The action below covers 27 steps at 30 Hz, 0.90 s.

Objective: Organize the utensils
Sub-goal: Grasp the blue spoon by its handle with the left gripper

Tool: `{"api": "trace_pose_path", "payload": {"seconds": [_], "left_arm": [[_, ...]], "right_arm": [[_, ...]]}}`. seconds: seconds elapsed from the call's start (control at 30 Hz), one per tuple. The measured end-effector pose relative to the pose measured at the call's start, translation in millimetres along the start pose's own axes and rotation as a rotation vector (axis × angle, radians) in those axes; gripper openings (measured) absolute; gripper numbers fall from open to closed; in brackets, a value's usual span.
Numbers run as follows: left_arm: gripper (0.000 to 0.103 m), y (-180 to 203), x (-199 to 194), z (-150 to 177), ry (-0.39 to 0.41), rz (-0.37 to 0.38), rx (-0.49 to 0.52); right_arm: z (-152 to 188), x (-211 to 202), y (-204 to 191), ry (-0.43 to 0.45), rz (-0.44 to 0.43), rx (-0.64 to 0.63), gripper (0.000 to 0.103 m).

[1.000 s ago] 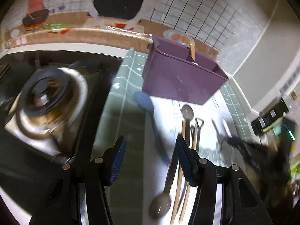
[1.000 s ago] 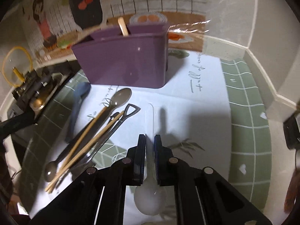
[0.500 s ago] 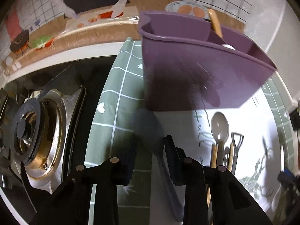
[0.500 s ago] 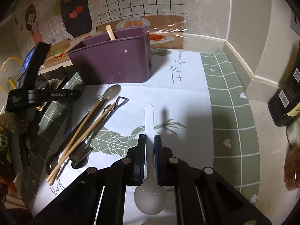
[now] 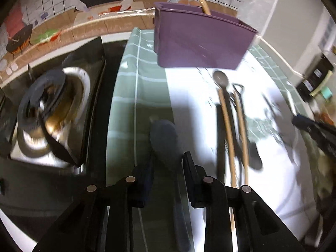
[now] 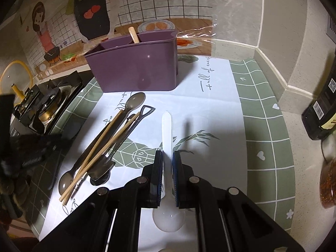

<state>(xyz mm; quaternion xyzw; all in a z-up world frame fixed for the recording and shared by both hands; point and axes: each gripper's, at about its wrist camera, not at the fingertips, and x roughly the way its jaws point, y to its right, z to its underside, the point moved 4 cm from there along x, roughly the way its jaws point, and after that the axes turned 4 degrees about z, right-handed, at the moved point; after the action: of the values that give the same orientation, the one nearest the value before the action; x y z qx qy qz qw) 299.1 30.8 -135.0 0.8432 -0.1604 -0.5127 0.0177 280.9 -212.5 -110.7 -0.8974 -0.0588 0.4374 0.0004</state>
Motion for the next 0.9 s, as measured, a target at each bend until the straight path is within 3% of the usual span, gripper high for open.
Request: {"api": "trace_pose_path", "payload": {"seconds": [0.2,0.33,0.63,0.77,0.9], "left_arm": [[0.029,1.0,-14.8,6.1,0.02,0.076,-0.01],[0.039,2.8,-9.4,-7.3,0.012,0.053,-0.037],[0.04,14.6,13.6,-2.1,-0.096,-0.029,0.027],[0.04,14.4,17.4,-3.7,-0.112,-0.032,0.033],[0.039,14.6,18.1,-4.4,-0.114,0.014,0.011]], "right_arm": [[-1.2,-1.0,-1.0,0.011,-0.021,0.007,0.008],[-2.9,1.1,-2.7,0.016,-0.034,0.004,0.009],[-0.6,-1.8,5.3,0.026,-0.043,0.023,0.009],[2.2,-2.5,8.9,0.026,-0.051,0.037,0.009],[2.6,-6.5,10.2,0.037,-0.079,0.052,0.009]]}}
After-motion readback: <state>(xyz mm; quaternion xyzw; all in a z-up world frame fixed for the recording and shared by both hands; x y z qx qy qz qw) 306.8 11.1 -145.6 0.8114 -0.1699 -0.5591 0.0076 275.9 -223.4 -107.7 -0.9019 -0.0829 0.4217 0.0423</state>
